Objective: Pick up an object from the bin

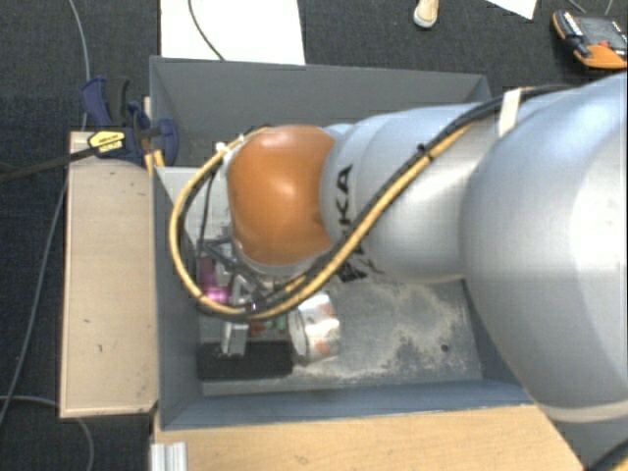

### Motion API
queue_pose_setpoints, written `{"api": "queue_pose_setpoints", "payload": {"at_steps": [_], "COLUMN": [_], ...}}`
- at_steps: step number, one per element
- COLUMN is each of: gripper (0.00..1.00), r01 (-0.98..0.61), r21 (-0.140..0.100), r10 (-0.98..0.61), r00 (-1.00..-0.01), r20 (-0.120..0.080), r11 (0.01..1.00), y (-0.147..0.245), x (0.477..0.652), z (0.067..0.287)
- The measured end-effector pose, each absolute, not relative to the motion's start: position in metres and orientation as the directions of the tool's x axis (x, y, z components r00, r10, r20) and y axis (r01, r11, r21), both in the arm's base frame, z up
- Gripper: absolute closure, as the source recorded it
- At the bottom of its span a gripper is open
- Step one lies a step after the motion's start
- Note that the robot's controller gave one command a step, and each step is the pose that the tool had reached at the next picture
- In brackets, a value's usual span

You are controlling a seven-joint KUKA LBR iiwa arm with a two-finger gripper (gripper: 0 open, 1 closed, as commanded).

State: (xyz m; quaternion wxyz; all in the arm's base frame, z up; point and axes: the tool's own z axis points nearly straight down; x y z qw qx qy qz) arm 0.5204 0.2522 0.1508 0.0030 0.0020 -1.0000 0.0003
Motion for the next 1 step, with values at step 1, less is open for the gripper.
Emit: {"api": "queue_pose_setpoints", "payload": {"at_steps": [1], "gripper": [0.0], "r01": [0.004], "r21": [0.002], "r10": [0.004], "r00": [-1.0], "r20": [-0.001], "r11": [1.0], "y": [0.2508], "x": [0.5229], "z": [0.1556]}}
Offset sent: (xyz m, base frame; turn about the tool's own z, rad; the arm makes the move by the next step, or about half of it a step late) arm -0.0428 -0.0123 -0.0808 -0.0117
